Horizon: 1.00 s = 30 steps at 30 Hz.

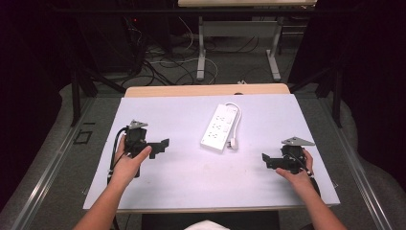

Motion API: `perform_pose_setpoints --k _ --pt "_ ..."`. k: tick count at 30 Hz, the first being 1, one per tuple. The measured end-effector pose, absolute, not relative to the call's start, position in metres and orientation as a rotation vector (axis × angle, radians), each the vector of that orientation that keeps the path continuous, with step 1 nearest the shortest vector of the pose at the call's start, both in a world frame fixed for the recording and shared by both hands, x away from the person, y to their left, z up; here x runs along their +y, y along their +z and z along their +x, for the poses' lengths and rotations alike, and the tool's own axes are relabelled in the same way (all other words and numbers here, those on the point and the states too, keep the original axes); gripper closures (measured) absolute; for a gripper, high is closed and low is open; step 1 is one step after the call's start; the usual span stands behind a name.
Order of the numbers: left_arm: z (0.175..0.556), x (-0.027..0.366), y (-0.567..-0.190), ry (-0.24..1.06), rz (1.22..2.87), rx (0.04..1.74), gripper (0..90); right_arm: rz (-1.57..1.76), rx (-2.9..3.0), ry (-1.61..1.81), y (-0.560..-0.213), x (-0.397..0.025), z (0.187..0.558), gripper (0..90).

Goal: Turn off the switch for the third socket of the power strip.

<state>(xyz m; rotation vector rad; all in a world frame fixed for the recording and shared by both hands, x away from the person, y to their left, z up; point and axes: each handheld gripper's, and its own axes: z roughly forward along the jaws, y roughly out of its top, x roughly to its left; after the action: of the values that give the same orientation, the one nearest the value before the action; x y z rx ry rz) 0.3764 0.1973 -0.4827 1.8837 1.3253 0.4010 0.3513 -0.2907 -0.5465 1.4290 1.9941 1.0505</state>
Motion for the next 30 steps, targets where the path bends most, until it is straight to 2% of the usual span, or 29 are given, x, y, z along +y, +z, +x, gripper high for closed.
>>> perform_pose_setpoints --k 13,30 --pt "0.367 0.223 -0.499 0.485 1.871 1.365 0.4 1.435 1.991 1.052 -0.546 -0.290 0.351 1.0" --pt "0.359 0.245 -0.530 0.467 1.834 1.410 0.4 1.431 1.993 1.050 -0.546 -0.291 0.351 1.0"
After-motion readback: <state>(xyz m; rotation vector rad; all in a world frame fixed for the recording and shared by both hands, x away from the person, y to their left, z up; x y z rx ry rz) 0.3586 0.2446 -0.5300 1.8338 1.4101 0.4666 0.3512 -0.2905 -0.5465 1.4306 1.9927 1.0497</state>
